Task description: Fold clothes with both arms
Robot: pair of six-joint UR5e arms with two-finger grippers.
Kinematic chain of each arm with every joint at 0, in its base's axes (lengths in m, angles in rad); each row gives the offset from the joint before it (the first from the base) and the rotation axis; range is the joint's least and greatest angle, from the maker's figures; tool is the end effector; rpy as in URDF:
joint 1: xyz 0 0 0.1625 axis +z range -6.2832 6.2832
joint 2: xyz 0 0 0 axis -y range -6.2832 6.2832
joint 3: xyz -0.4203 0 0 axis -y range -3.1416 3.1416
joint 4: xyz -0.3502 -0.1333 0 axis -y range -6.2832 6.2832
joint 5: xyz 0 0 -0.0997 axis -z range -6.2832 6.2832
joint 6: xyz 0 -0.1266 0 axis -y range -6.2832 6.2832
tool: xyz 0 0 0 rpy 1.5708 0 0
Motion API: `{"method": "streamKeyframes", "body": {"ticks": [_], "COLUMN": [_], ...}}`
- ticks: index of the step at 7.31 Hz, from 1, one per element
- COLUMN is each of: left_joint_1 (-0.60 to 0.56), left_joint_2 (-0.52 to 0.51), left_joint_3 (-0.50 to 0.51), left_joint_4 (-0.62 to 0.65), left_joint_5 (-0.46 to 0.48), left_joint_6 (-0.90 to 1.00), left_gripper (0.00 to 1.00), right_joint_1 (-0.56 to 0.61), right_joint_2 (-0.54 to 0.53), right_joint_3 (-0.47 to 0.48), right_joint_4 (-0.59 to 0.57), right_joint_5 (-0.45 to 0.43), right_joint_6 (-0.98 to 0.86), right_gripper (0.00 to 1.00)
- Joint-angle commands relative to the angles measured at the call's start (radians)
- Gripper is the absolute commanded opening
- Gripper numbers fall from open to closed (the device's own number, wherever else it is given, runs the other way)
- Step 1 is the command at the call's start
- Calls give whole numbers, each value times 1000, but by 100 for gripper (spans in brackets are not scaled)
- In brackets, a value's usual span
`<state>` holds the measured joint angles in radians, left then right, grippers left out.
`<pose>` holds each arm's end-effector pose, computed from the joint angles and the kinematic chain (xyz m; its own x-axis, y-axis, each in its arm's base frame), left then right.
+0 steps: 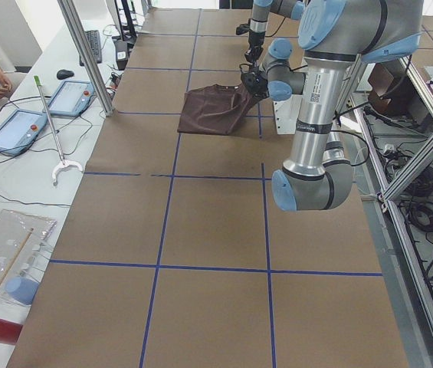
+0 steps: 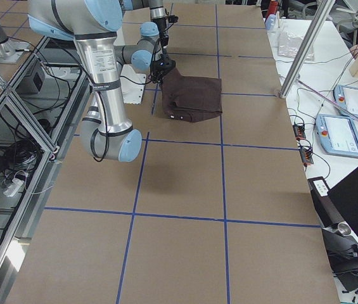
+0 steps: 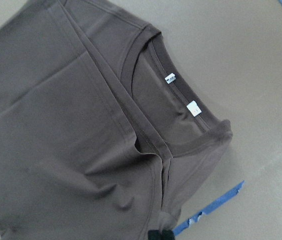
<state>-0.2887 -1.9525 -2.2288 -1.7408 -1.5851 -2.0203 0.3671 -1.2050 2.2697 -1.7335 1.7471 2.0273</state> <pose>0.4300 -0.2649 0.2020 0.1869 -0.5087 -0.8404 0.3920 0.8230 -0.4110 -0.4079 -0.2759 0.2478 0.4203 0.6266 0.6563 -0.4570 0.7710 -0.4435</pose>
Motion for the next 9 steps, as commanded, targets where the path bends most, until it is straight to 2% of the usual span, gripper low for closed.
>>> {"method": "streamKeyframes", "body": {"ticks": [1,2,3,4,5,6,7,8,9], "left_joint_1": [-99,-166,-185,-226,-278,-320,-383,-435,-443], "left_joint_2": [-77,-103,-129,-140,-191,-271,-325,-319,-307], "left_joint_3": [128,177,267,388,576,785,893,894,881], "left_joint_4": [6,1,-14,-143,-284,-375,-431,-460,-471], "left_joint_5": [-4,-4,-3,-3,-4,-3,-4,-65,-122], "left_joint_6": [93,148,187,196,233,303,372,374,379], "left_gripper": [0,0,0,0,0,40,54,54,53], "right_joint_1": [142,179,214,266,323,366,448,517,530], "right_joint_2": [99,117,140,183,264,366,468,493,489], "right_joint_3": [-147,-206,-304,-440,-643,-879,-1056,-1110,-1109], "right_joint_4": [6,32,111,182,284,427,513,514,517], "right_joint_5": [78,78,83,121,176,201,248,366,373], "right_joint_6": [-83,-120,-136,-159,-241,-289,-383,-459,-476], "right_gripper": [0,0,0,0,4,80,100,100,100]}}
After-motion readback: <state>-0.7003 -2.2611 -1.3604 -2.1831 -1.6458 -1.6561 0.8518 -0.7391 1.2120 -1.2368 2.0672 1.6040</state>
